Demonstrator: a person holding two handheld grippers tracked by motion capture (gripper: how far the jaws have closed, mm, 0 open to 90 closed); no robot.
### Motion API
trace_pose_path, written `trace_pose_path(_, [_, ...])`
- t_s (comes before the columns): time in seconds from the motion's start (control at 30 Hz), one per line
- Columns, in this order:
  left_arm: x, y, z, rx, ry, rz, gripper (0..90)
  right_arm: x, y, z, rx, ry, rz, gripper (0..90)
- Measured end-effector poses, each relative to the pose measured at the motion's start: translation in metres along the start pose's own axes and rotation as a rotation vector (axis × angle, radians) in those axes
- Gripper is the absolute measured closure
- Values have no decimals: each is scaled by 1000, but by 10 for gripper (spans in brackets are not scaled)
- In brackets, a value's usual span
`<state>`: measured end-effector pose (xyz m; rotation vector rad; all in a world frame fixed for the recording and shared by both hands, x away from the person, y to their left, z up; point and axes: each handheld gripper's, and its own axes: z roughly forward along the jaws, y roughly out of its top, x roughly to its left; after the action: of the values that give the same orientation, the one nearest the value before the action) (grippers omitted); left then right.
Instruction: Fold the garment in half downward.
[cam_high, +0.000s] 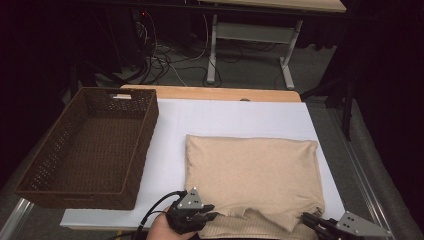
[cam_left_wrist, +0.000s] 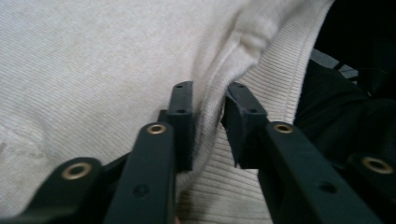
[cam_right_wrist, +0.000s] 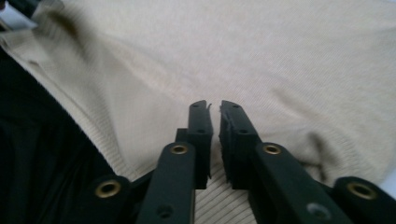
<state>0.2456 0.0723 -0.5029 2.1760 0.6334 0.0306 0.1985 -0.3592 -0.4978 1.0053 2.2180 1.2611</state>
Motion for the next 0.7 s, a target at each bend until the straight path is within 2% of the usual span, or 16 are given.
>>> trace_pose_path(0.1, [-1, -5, -9, -24, 28, -9, 597, -4, 3, -6, -20, -52, -2, 764])
trace_pose_path(0.17, [1, -10, -17, -57, 53, -31, 550, -11, 3, -11, -39, -95, 24, 718])
trace_pose_path(0.27, [13, -16, -26, -105, 129, -91, 478, -22, 4, -16, -63, -163, 76, 589])
trace_pose_path(0.33, [24, -19, -28, -129, 153, -152, 438, -31, 3, -14, -62, -210, 115, 508])
trace_pose_path(0.37, [29, -21, -26, -126, 153, -186, 401, -37, 2, -12, -53, -224, 142, 450])
trace_pose_path(0.43, [35, -24, -18, -87, 174, -206, 354, -45, 1, -4, -24, -225, 182, 373])
trace_pose_path(0.47, [37, -26, -15, -73, 169, -220, 350, -47, 0, 1, -6, -225, 194, 353])
trace_pose_path(0.53, [37, -27, -12, -74, 179, -223, 370, -47, -3, 9, 40, -219, 185, 357])
trace_pose_path(0.57, [36, -27, -12, -66, 195, -211, 419, -46, -4, 13, 69, -215, 175, 400])
trace_pose_path(0.6, [36, -27, -13, -61, 197, -195, 496, -45, -7, 16, 92, -205, 169, 458])
trace_pose_path(0.67, [33, -27, -12, -51, 199, -172, 636, -43, -8, 15, 87, -191, 150, 662])
trace_pose_path(0.7, [33, -27, -12, -51, 199, -172, 706, -43, -8, 15, 87, -191, 150, 662])
